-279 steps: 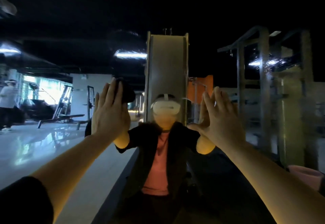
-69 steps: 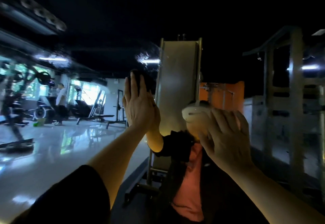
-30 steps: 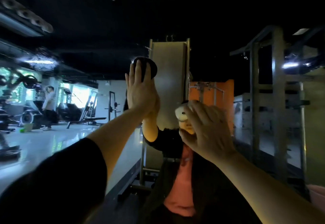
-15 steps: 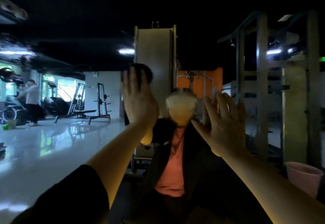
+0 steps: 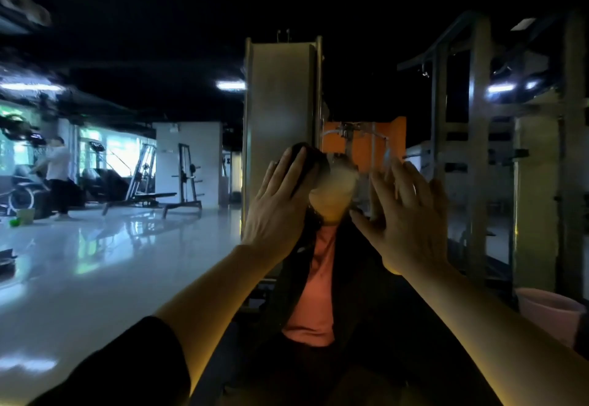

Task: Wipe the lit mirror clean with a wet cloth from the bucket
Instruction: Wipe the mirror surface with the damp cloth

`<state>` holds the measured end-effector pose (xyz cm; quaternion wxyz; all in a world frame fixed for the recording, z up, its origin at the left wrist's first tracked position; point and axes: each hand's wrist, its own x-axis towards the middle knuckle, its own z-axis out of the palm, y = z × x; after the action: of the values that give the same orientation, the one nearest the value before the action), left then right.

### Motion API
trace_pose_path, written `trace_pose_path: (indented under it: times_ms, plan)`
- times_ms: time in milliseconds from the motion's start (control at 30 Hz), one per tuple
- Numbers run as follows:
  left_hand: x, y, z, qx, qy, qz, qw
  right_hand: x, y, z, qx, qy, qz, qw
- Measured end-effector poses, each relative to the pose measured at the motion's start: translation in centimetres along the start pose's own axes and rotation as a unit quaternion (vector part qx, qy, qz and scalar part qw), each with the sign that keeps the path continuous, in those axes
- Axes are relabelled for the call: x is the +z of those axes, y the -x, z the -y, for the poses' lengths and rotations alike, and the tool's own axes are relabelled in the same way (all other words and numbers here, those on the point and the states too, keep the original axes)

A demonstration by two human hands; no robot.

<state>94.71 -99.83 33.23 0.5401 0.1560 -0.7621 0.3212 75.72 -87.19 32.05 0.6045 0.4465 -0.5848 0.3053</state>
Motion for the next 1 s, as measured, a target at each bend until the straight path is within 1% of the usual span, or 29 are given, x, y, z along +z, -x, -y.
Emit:
trace_pose_path:
  times_ms: [33, 67, 167, 233, 300, 333, 400, 433, 467, 500, 567, 600, 700, 767, 800, 833, 867, 933, 967, 1000]
  plan:
    - [-0.6, -0.4, 1.2, 0.004, -0.010, 0.007, 1.000, -0.2, -0.3, -0.2, -0.006, 0.003, -0.001, 1.000]
    - [-1.1, -1.2, 2.7, -0.025, -0.020, -0.004, 0.999, -0.4, -0.7, -0.4, -0.012, 0.005, -0.008, 1.000]
    - [-3.2, -5.8, 7.5, -0.179, -0.014, -0.062, 0.982, -0.6, -2.9, -0.9, 0.000, -0.004, -0.039, 0.999]
    - [-4.0, -8.3, 9.6, -0.232, 0.004, -0.074, 0.970, -0.3, -4.1, -0.8, 0.002, -0.007, -0.049, 0.999]
    - [-3.1, -9.2, 9.1, -0.232, 0.010, -0.095, 0.968, 0.1, -4.6, -0.5, -0.003, -0.011, -0.053, 0.999]
    - [-2.3, -8.9, 8.1, -0.197, 0.010, -0.096, 0.976, 0.3, -4.7, -0.4, -0.005, -0.011, -0.057, 0.998]
    - [-1.2, -7.2, 6.5, -0.072, -0.010, -0.058, 0.996, 0.5, -4.9, -0.3, -0.014, -0.012, -0.071, 0.997]
    - [-1.1, -6.6, 6.8, -0.034, -0.032, -0.038, 0.998, 0.5, -5.2, -0.3, -0.022, -0.012, -0.077, 0.997]
    - [-1.6, -6.6, 7.6, -0.041, -0.039, -0.027, 0.998, 0.5, -5.4, -0.4, -0.030, -0.009, -0.081, 0.996]
    - [-2.3, -6.9, 8.7, -0.086, -0.036, -0.028, 0.995, 0.5, -5.8, -0.5, -0.038, -0.004, -0.082, 0.996]
    - [-4.2, -8.3, 10.5, -0.206, -0.008, -0.053, 0.977, 0.4, -6.6, -0.9, -0.045, 0.000, -0.083, 0.996]
    - [-5.0, -9.1, 11.0, -0.244, 0.007, -0.061, 0.968, 0.4, -6.9, -1.0, -0.051, -0.001, -0.086, 0.995]
    - [-5.6, -11.6, 10.8, -0.271, 0.033, -0.084, 0.958, 0.8, -7.4, -1.0, -0.075, -0.009, -0.101, 0.992]
    - [-4.8, -12.6, 9.5, -0.261, 0.033, -0.096, 0.960, 1.0, -7.4, -0.8, -0.071, -0.013, -0.106, 0.992]
    - [-4.1, -12.7, 8.3, -0.236, 0.028, -0.099, 0.966, 1.2, -7.4, -0.7, -0.068, -0.013, -0.106, 0.992]
    - [-3.4, -12.4, 7.0, -0.192, 0.025, -0.095, 0.977, 1.2, -7.3, -0.6, -0.066, -0.013, -0.105, 0.992]
    - [-2.7, -12.0, 5.8, -0.127, 0.025, -0.082, 0.988, 1.2, -7.3, -0.6, -0.066, -0.015, -0.106, 0.992]
    - [-2.3, -10.7, 5.3, -0.003, 0.011, -0.036, 0.999, 1.0, -7.4, -0.6, -0.070, -0.020, -0.105, 0.992]
    - [-2.5, -10.5, 6.1, 0.017, -0.003, -0.024, 1.000, 0.8, -7.5, -0.7, -0.073, -0.022, -0.103, 0.992]
    - [-3.0, -10.5, 7.2, -0.006, -0.012, -0.019, 1.000, 0.5, -7.6, -0.7, -0.076, -0.022, -0.101, 0.992]
